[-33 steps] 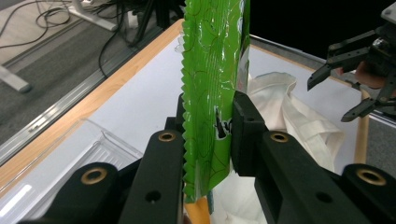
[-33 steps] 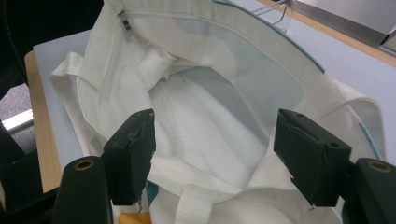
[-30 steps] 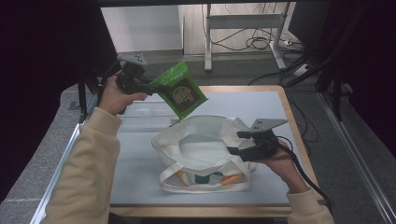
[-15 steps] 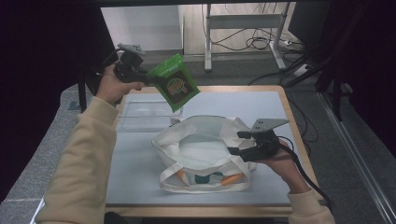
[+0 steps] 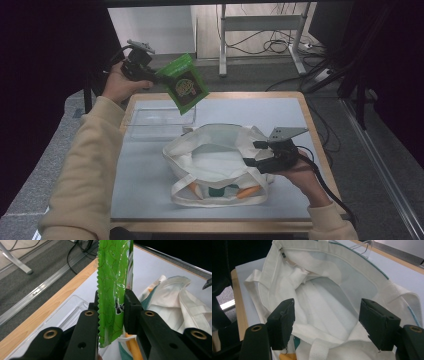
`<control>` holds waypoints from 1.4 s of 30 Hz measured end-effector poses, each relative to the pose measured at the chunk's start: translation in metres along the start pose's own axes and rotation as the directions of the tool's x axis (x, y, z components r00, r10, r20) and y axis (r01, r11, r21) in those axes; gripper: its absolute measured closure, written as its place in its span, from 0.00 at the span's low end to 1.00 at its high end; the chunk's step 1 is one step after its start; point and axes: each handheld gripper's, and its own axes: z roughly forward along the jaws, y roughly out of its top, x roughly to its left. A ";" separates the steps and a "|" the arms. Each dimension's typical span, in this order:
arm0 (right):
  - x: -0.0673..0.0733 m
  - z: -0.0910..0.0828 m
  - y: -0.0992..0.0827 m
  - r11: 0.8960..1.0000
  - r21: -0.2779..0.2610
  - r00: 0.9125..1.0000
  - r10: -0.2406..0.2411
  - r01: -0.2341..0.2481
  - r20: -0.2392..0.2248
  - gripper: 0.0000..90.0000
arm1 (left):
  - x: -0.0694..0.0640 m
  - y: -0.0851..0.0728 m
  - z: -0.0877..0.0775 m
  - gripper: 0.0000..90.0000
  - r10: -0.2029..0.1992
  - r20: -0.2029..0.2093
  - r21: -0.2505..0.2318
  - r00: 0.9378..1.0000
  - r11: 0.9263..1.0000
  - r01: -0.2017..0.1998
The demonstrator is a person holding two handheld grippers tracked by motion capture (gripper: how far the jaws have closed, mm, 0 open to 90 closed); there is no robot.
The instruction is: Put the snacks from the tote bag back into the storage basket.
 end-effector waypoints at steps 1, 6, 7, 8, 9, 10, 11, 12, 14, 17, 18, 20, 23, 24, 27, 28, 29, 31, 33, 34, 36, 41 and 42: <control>0.000 0.000 0.000 1.000 0.001 1.000 0.001 -0.001 0.002 0.32 | 0.002 0.000 0.001 0.85 -0.006 -0.003 0.006 1.000 1.000 0.006; -0.001 0.002 -0.002 1.000 0.012 1.000 -0.002 0.002 0.008 0.32 | 0.008 -0.002 0.006 0.85 -0.014 -0.011 0.023 1.000 1.000 0.015; -0.001 0.002 -0.002 1.000 0.014 1.000 -0.003 0.003 0.008 0.32 | 0.010 -0.002 0.006 0.85 -0.014 -0.003 0.035 1.000 0.999 0.014; -0.001 0.003 -0.002 1.000 0.014 1.000 -0.003 0.003 0.007 0.32 | 0.011 -0.003 0.007 0.85 -0.016 -0.003 0.040 1.000 0.999 0.016; -0.001 0.003 -0.002 1.000 0.012 1.000 -0.003 0.003 0.007 0.32 | 0.013 -0.003 0.008 0.85 -0.013 -0.009 0.047 1.000 0.999 0.014; -0.001 0.003 -0.002 1.000 0.011 1.000 -0.003 0.003 0.007 0.32 | 0.014 -0.003 0.009 0.85 -0.014 -0.013 0.051 1.000 0.999 0.015; -0.001 0.003 -0.002 1.000 0.010 1.000 -0.003 0.003 0.007 0.32 | 0.016 -0.004 0.010 0.85 -0.021 -0.014 0.055 1.000 0.998 0.021; 0.000 0.003 -0.002 1.000 0.011 1.000 -0.002 0.002 0.008 0.32 | 0.017 -0.004 0.011 0.85 -0.020 -0.013 0.061 1.000 0.998 0.021; -0.001 0.003 -0.002 1.000 0.014 1.000 -0.003 0.003 0.008 0.32 | 0.021 -0.005 0.012 0.85 -0.023 -0.020 0.070 1.000 0.997 0.024; -0.001 0.002 -0.003 1.000 0.016 1.000 -0.002 0.001 0.009 0.32 | 0.027 -0.006 0.014 0.85 -0.022 -0.035 0.088 0.999 0.996 0.025; -0.001 0.002 -0.004 1.000 0.017 1.000 -0.002 0.002 0.010 0.32 | 0.029 -0.007 0.015 0.85 -0.027 -0.035 0.089 0.999 0.996 0.030; -0.002 0.003 -0.004 1.000 0.017 1.000 0.001 -0.002 0.011 0.32 | 0.033 -0.008 0.017 0.85 -0.025 -0.033 0.088 0.999 0.996 0.028; -0.002 0.003 -0.004 1.000 0.020 1.000 0.005 -0.005 0.011 0.32 | 0.035 -0.011 0.023 0.85 -0.033 -0.020 0.081 0.999 0.996 0.034; -0.003 0.003 -0.004 1.000 0.020 1.000 0.004 -0.004 0.011 0.32 | 0.037 -0.012 0.025 0.85 -0.023 -0.020 0.087 1.000 0.996 0.024; -0.002 0.003 -0.004 1.000 0.019 1.000 0.006 -0.007 0.013 0.32 | 0.041 -0.014 0.033 0.85 -0.021 -0.012 0.104 1.000 0.994 0.022; -0.002 0.003 -0.005 1.000 0.021 1.000 0.004 -0.005 0.014 0.32 | 0.042 -0.015 0.035 0.85 -0.019 -0.012 0.110 1.000 0.994 0.020; -0.002 0.003 -0.005 1.000 0.023 1.000 0.003 -0.003 0.015 0.32 | 0.044 -0.016 0.037 0.85 -0.020 -0.011 0.112 1.000 0.993 0.022; -0.002 0.004 -0.005 1.000 0.024 1.000 0.000 -0.001 0.016 0.32 | 0.047 -0.018 0.040 0.85 -0.016 -0.014 0.125 1.000 0.992 0.018; -0.002 0.005 -0.006 1.000 0.028 1.000 0.000 0.000 0.017 0.32 | 0.049 -0.018 0.043 0.85 -0.020 -0.009 0.120 1.000 0.993 0.021; -0.002 0.005 -0.006 1.000 0.029 1.000 0.001 -0.001 0.017 0.32 | 0.050 -0.018 0.044 0.85 -0.021 -0.005 0.116 1.000 0.993 0.022; -0.002 0.006 -0.006 1.000 0.028 1.000 0.005 -0.005 0.018 0.32 | 0.051 -0.019 0.045 0.85 -0.021 -0.001 0.112 1.000 0.994 0.021; 0.002 0.005 -0.007 1.000 0.026 1.000 0.010 -0.010 0.015 0.32 | 0.059 -0.021 0.049 0.85 -0.021 0.001 0.120 1.000 0.993 0.021; 0.003 0.005 -0.007 1.000 0.027 1.000 0.008 -0.009 0.017 0.32 | 0.060 -0.022 0.050 0.85 -0.028 0.001 0.115 1.000 0.993 0.028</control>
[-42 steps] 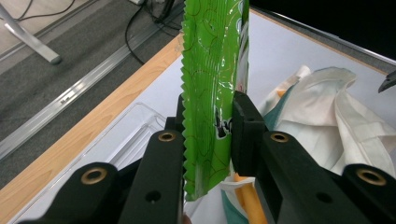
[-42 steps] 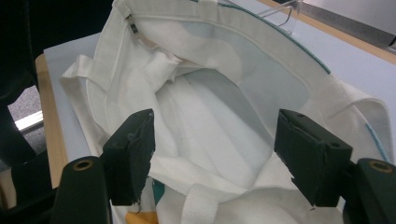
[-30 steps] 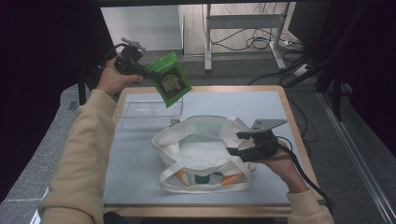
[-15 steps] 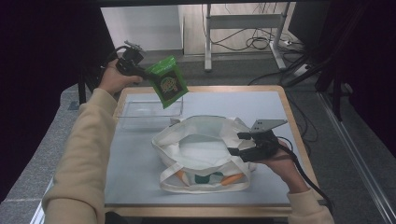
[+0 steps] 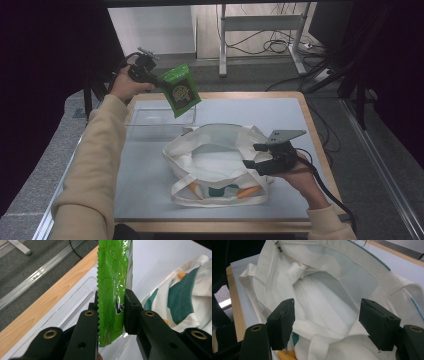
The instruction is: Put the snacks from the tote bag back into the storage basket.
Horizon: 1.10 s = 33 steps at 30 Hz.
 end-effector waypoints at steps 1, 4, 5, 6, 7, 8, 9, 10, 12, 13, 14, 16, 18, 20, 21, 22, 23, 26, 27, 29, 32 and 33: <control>0.001 0.000 0.000 1.000 0.000 1.000 -0.001 0.001 0.002 0.32 | 0.003 -0.001 0.001 0.85 -0.002 -0.003 0.002 1.000 1.000 0.002; 0.003 -0.002 -0.001 1.000 0.001 1.000 0.002 -0.002 0.005 0.32 | 0.007 -0.004 0.004 0.85 -0.011 -0.011 0.008 1.000 1.000 0.011; 0.003 -0.002 -0.001 1.000 0.002 1.000 0.000 0.000 0.005 0.32 | 0.009 -0.005 0.006 0.85 -0.012 -0.016 0.016 1.000 1.000 0.012; 0.004 -0.002 -0.002 1.000 0.003 1.000 -0.001 0.001 0.002 0.32 | 0.011 -0.006 0.007 0.85 -0.008 -0.019 0.023 1.000 1.000 0.008; 0.004 -0.002 -0.002 1.000 0.002 1.000 0.000 0.000 0.001 0.32 | 0.013 -0.006 0.008 0.85 -0.011 -0.017 0.025 1.000 1.000 0.011; 0.005 -0.003 -0.002 1.000 0.005 1.000 -0.002 0.002 0.004 0.32 | 0.013 -0.006 0.009 0.85 -0.008 -0.020 0.030 1.000 1.000 0.009; 0.005 -0.003 -0.003 1.000 0.004 1.000 -0.002 0.002 0.004 0.32 | 0.014 -0.007 0.011 0.85 -0.011 -0.025 0.032 1.000 0.999 0.012; 0.005 -0.003 -0.003 1.000 0.005 1.000 -0.001 0.001 0.005 0.32 | 0.015 -0.007 0.012 0.85 -0.009 -0.028 0.037 1.000 0.999 0.010; 0.005 -0.004 -0.003 1.000 0.005 1.000 0.000 0.000 0.006 0.32 | 0.017 -0.007 0.013 0.85 0.002 -0.029 0.044 1.000 0.999 -0.001; 0.006 -0.004 -0.004 1.000 0.004 1.000 0.002 -0.002 0.007 0.32 | 0.018 -0.007 0.012 0.85 0.008 -0.030 0.047 1.000 0.999 -0.006; 0.005 -0.004 -0.004 1.000 0.004 1.000 0.003 -0.003 0.008 0.32 | 0.019 -0.007 0.012 0.85 0.005 -0.032 0.047 0.999 0.999 -0.003; 0.005 -0.005 -0.004 1.000 0.004 1.000 0.003 -0.003 0.008 0.32 | 0.020 -0.008 0.012 0.85 0.000 -0.032 0.042 0.999 0.999 0.002; 0.005 -0.005 -0.005 1.000 0.005 1.000 0.005 -0.005 0.008 0.32 | 0.022 -0.009 0.011 0.85 -0.003 -0.032 0.038 0.999 0.999 0.004; 0.004 -0.004 -0.005 1.000 0.008 1.000 0.006 -0.006 0.010 0.32 | 0.024 -0.012 0.010 0.85 -0.005 -0.034 0.041 0.999 0.999 0.006; 0.004 -0.004 -0.005 1.000 0.009 1.000 0.006 -0.007 0.010 0.32 | 0.025 -0.013 0.010 0.85 -0.007 -0.036 0.042 0.999 0.999 0.008; 0.004 -0.003 -0.005 1.000 0.010 1.000 0.006 -0.006 0.010 0.32 | 0.026 -0.015 0.010 0.85 -0.009 -0.037 0.042 0.999 0.999 0.010; 0.004 -0.002 -0.005 1.000 0.009 1.000 0.006 -0.006 0.008 0.32 | 0.027 -0.016 0.011 0.85 -0.010 -0.037 0.047 0.999 0.999 0.011; 0.004 -0.001 -0.005 1.000 0.014 1.000 0.006 -0.007 0.009 0.32 | 0.028 -0.018 0.015 0.85 -0.003 -0.042 0.068 0.999 0.998 0.006; 0.004 0.000 -0.005 1.000 0.014 1.000 0.006 -0.006 0.007 0.32 | 0.028 -0.019 0.017 0.85 0.000 -0.044 0.072 0.999 0.997 0.003; 0.004 0.000 -0.005 1.000 0.018 1.000 0.005 -0.005 0.007 0.32 | 0.028 -0.019 0.020 0.85 -0.003 -0.045 0.076 0.999 0.997 0.006; 0.004 0.002 -0.005 1.000 0.020 1.000 0.004 -0.004 0.007 0.32 | 0.028 -0.019 0.028 0.85 0.005 -0.044 0.094 0.999 0.996 -0.001; 0.004 0.002 -0.005 1.000 0.021 1.000 0.004 -0.004 0.007 0.32 | 0.028 -0.019 0.031 0.85 0.008 -0.043 0.100 0.999 0.995 -0.003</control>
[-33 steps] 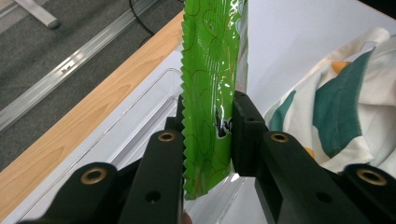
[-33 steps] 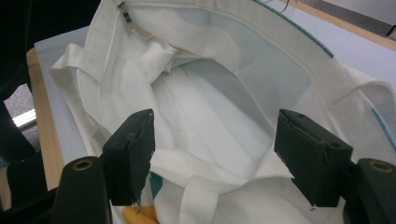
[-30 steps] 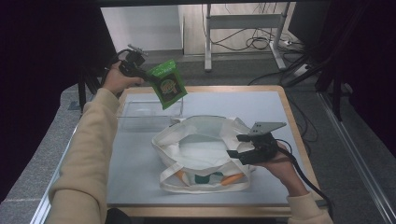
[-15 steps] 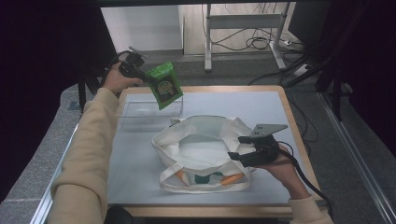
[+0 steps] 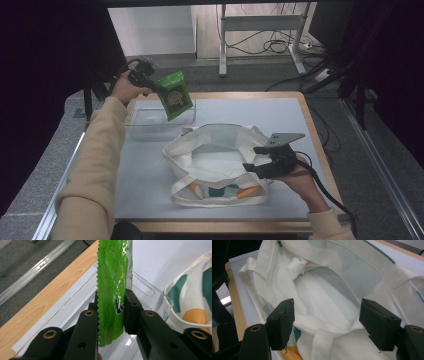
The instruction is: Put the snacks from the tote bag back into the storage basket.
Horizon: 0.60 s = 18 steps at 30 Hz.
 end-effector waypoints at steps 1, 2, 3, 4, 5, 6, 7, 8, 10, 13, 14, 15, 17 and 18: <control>0.000 0.000 0.000 1.000 0.001 1.000 0.001 -0.001 -0.001 0.32 | 0.000 0.000 0.003 0.85 0.001 0.000 0.004 1.000 1.000 -0.001; 0.000 0.000 0.000 1.000 0.002 1.000 0.001 -0.001 0.000 0.32 | 0.000 0.001 0.006 0.85 0.004 0.000 0.014 1.000 1.000 -0.004; 0.000 0.000 0.000 1.000 0.002 1.000 0.001 -0.001 0.000 0.32 | 0.000 0.001 0.008 0.85 0.003 -0.001 0.016 1.000 1.000 -0.003; 0.000 0.000 0.000 1.000 0.002 1.000 0.001 -0.001 -0.001 0.32 | 0.001 0.001 0.011 0.85 0.012 -0.004 0.032 1.000 0.999 -0.012; 0.000 0.000 0.000 1.000 0.003 1.000 0.001 -0.001 -0.001 0.32 | 0.001 0.002 0.014 0.85 0.015 -0.007 0.034 1.000 0.999 -0.015; 0.000 0.001 0.000 1.000 0.005 1.000 0.001 -0.001 0.000 0.32 | 0.001 0.003 0.016 0.85 0.018 -0.008 0.036 1.000 0.999 -0.018; 0.000 0.001 -0.001 1.000 0.006 1.000 0.001 -0.001 0.000 0.32 | 0.001 0.004 0.018 0.85 0.015 -0.007 0.032 1.000 0.999 -0.015; -0.001 0.001 -0.001 1.000 0.007 1.000 0.003 -0.003 0.001 0.31 | 0.001 0.004 0.019 0.85 0.014 -0.004 0.026 1.000 1.000 -0.014; -0.001 0.001 -0.001 1.000 0.008 1.000 0.005 -0.005 0.002 0.32 | 0.002 0.005 0.023 0.85 0.012 -0.016 0.028 1.000 1.000 -0.011; -0.001 0.003 -0.002 1.000 0.011 1.000 0.005 -0.005 0.001 0.31 | 0.007 0.003 0.025 0.85 -0.016 -0.016 0.010 1.000 1.000 0.016; -0.002 0.003 -0.002 1.000 0.013 1.000 0.005 -0.005 0.001 0.32 | 0.009 0.002 0.026 0.84 -0.025 -0.019 0.006 1.000 1.000 0.025; -0.002 0.004 -0.002 1.000 0.014 1.000 0.007 -0.007 0.000 0.31 | 0.010 0.001 0.027 0.84 -0.029 -0.019 0.003 0.999 1.000 0.029; -0.002 0.004 -0.002 1.000 0.016 1.000 0.006 -0.006 0.000 0.31 | 0.012 0.000 0.029 0.84 -0.031 -0.029 -0.003 0.999 1.000 0.031; -0.002 0.005 -0.002 1.000 0.018 1.000 0.007 -0.007 -0.001 0.31 | 0.012 -0.001 0.030 0.83 -0.025 -0.033 -0.001 0.999 1.000 0.025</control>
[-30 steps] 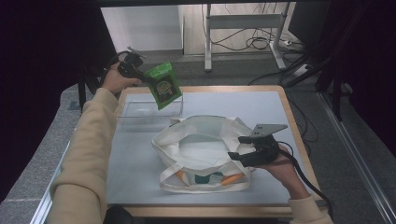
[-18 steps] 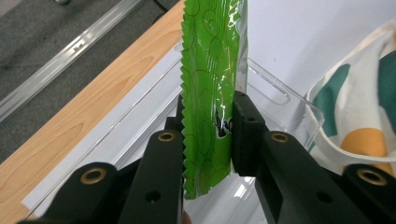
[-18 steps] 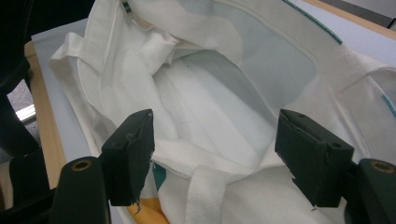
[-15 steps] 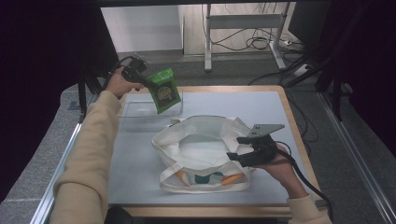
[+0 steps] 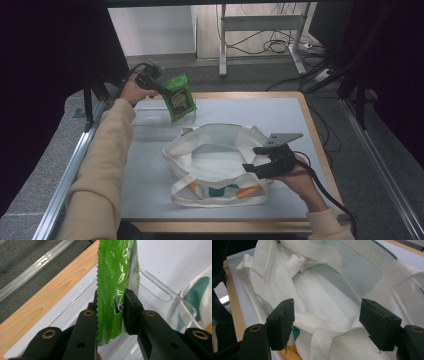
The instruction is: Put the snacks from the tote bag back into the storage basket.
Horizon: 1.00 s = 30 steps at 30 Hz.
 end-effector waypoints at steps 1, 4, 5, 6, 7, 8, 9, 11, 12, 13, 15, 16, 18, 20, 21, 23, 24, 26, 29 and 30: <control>0.000 0.000 0.000 1.000 0.001 1.000 0.000 0.000 0.001 0.31 | 0.001 0.000 0.001 0.82 0.007 -0.005 -0.001 1.000 1.000 -0.007; 0.000 0.001 0.000 1.000 0.005 1.000 -0.001 0.001 0.004 0.31 | 0.003 0.000 0.004 0.80 0.001 -0.017 -0.005 1.000 1.000 -0.001; 0.001 0.001 0.000 1.000 0.005 1.000 -0.003 0.003 0.004 0.31 | 0.004 -0.001 0.005 0.80 0.002 -0.015 -0.007 1.000 1.000 -0.002; 0.001 0.001 0.000 1.000 0.005 1.000 -0.003 0.003 0.005 0.31 | 0.004 -0.001 0.004 0.81 0.005 -0.013 -0.003 1.000 1.000 -0.005; 0.001 0.000 0.000 1.000 0.005 1.000 0.000 0.000 0.004 0.31 | 0.004 -0.001 0.003 0.84 0.009 -0.004 -0.001 1.000 1.000 -0.009; 0.000 0.000 0.000 1.000 0.006 1.000 0.001 -0.001 0.005 0.31 | 0.004 -0.001 0.002 0.85 0.004 0.007 -0.006 1.000 1.000 -0.004; 0.000 0.001 0.000 1.000 0.006 1.000 -0.001 0.001 0.005 0.31 | 0.004 -0.002 0.001 0.85 0.009 0.014 -0.007 1.000 1.000 -0.009; -0.001 0.001 -0.001 1.000 0.007 1.000 0.003 -0.003 0.004 0.31 | 0.005 -0.004 -0.004 0.86 0.025 0.027 -0.015 0.999 1.000 -0.025; -0.001 0.002 -0.001 1.000 0.009 1.000 0.005 -0.005 0.004 0.31 | 0.005 -0.004 -0.006 0.86 0.027 0.029 -0.018 0.999 0.999 -0.026; -0.001 0.003 -0.001 1.000 0.010 1.000 0.003 -0.003 0.003 0.31 | 0.005 -0.005 -0.008 0.86 0.029 0.031 -0.020 0.999 0.999 -0.029; -0.001 0.003 -0.001 1.000 0.012 1.000 0.003 -0.003 0.002 0.31 | 0.005 -0.006 -0.012 0.86 0.036 0.030 -0.021 0.999 0.999 -0.035; -0.001 0.003 -0.001 1.000 0.013 1.000 0.001 -0.001 0.002 0.31 | 0.005 -0.006 -0.014 0.86 0.040 0.024 -0.011 0.999 0.999 -0.040; 0.000 0.003 -0.001 1.000 0.011 1.000 0.001 -0.001 0.002 0.31 | 0.006 -0.007 -0.016 0.86 0.045 0.016 -0.002 0.999 0.999 -0.045; 0.000 0.003 -0.001 1.000 0.010 1.000 0.002 -0.002 0.003 0.31 | 0.007 -0.009 -0.016 0.86 0.038 0.007 0.010 0.999 0.999 -0.039; 0.000 0.003 0.000 1.000 0.010 1.000 0.002 -0.002 0.002 0.31 | 0.007 -0.009 -0.014 0.86 0.044 0.002 0.018 0.999 0.999 -0.044; 0.000 0.004 0.000 1.000 0.013 1.000 0.000 0.000 0.000 0.31 | 0.006 -0.009 -0.009 0.86 0.064 0.001 0.039 0.998 0.997 -0.064; 0.000 0.005 0.000 1.000 0.013 1.000 -0.001 0.001 0.000 0.31 | 0.004 -0.008 -0.005 0.86 0.068 0.007 0.045 0.998 0.997 -0.068; 0.000 0.006 0.000 1.000 0.017 1.000 -0.002 0.002 -0.001 0.31 | 0.002 -0.006 0.002 0.86 0.076 0.013 0.054 0.997 0.996 -0.077; -0.001 0.007 0.000 1.000 0.020 1.000 -0.002 0.002 -0.002 0.31 | 0.000 -0.002 0.014 0.86 0.085 0.014 0.063 0.996 0.994 -0.085; -0.001 0.007 0.000 1.000 0.020 1.000 -0.001 0.001 -0.002 0.31 | 0.000 -0.002 0.016 0.86 0.084 0.014 0.064 0.996 0.994 -0.084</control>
